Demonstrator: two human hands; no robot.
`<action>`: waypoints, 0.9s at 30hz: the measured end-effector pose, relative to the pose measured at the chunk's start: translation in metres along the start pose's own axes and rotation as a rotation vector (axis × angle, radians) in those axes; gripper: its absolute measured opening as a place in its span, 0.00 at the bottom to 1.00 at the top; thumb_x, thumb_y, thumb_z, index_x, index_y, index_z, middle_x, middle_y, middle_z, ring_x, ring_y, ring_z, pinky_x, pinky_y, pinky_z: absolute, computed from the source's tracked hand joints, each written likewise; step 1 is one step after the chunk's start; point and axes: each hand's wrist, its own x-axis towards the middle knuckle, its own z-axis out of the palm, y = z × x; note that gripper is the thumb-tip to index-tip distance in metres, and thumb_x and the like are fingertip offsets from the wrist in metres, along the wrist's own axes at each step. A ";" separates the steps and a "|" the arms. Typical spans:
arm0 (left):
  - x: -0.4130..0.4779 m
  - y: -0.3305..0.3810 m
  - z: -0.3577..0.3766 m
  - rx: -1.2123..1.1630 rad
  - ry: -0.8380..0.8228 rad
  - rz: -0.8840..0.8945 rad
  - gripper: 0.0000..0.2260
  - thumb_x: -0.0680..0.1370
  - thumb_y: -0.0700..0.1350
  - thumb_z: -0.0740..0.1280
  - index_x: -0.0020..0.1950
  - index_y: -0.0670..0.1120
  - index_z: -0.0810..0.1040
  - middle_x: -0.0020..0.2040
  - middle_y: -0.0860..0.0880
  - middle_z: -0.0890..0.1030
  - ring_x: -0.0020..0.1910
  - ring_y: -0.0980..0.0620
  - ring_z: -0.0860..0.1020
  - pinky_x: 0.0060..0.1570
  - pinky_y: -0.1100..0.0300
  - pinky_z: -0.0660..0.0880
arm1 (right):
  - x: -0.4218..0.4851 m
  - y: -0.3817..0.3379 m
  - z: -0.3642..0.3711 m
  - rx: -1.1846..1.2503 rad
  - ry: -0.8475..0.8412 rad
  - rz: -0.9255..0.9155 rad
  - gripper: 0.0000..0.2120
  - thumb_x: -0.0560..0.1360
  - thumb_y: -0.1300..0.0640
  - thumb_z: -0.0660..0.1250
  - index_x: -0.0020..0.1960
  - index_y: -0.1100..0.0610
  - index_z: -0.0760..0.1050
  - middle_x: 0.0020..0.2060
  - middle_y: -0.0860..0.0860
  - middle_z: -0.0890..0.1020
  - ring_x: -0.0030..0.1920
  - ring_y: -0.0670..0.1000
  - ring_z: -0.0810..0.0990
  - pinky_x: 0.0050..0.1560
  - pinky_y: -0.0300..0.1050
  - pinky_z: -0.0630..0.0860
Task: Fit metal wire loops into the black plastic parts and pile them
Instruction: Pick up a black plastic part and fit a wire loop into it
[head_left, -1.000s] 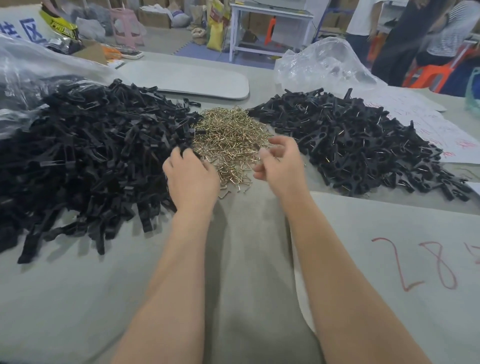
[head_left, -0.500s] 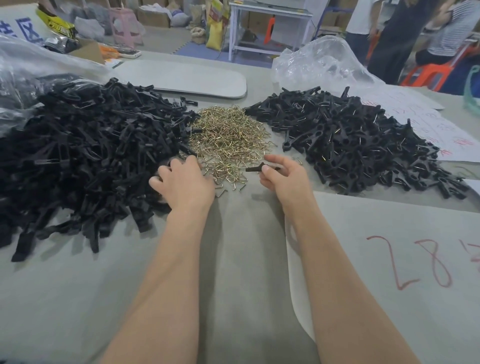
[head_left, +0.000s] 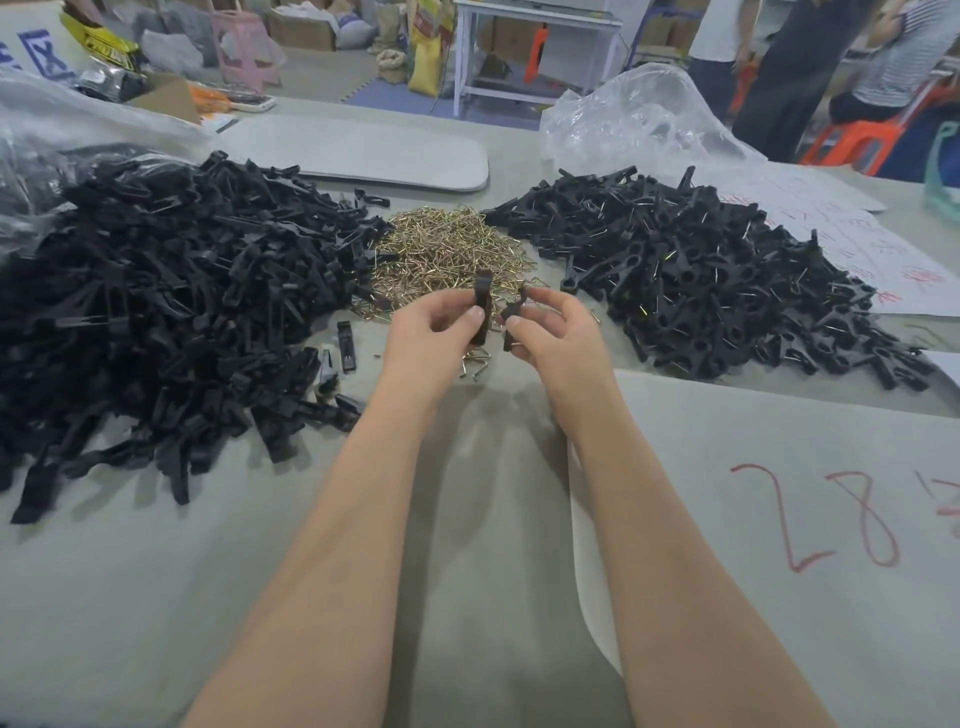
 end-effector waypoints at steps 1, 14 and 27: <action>0.000 -0.002 0.000 -0.049 -0.014 -0.026 0.07 0.78 0.36 0.65 0.52 0.46 0.78 0.39 0.55 0.82 0.41 0.59 0.81 0.45 0.66 0.77 | 0.000 0.000 0.000 -0.019 0.002 -0.016 0.15 0.75 0.67 0.65 0.61 0.59 0.71 0.47 0.50 0.80 0.46 0.44 0.79 0.49 0.37 0.76; -0.002 -0.003 0.005 0.099 -0.064 0.066 0.10 0.77 0.33 0.65 0.55 0.44 0.79 0.45 0.52 0.81 0.44 0.59 0.80 0.50 0.70 0.75 | -0.003 -0.002 0.001 -0.207 -0.017 -0.151 0.15 0.76 0.69 0.62 0.62 0.65 0.75 0.53 0.56 0.81 0.49 0.46 0.78 0.54 0.35 0.74; -0.003 -0.003 0.002 0.065 -0.093 0.006 0.10 0.76 0.37 0.68 0.45 0.53 0.80 0.43 0.49 0.81 0.48 0.51 0.79 0.57 0.50 0.77 | -0.001 0.001 0.000 -0.219 0.043 -0.164 0.09 0.75 0.67 0.65 0.54 0.60 0.76 0.48 0.54 0.81 0.48 0.47 0.79 0.55 0.40 0.76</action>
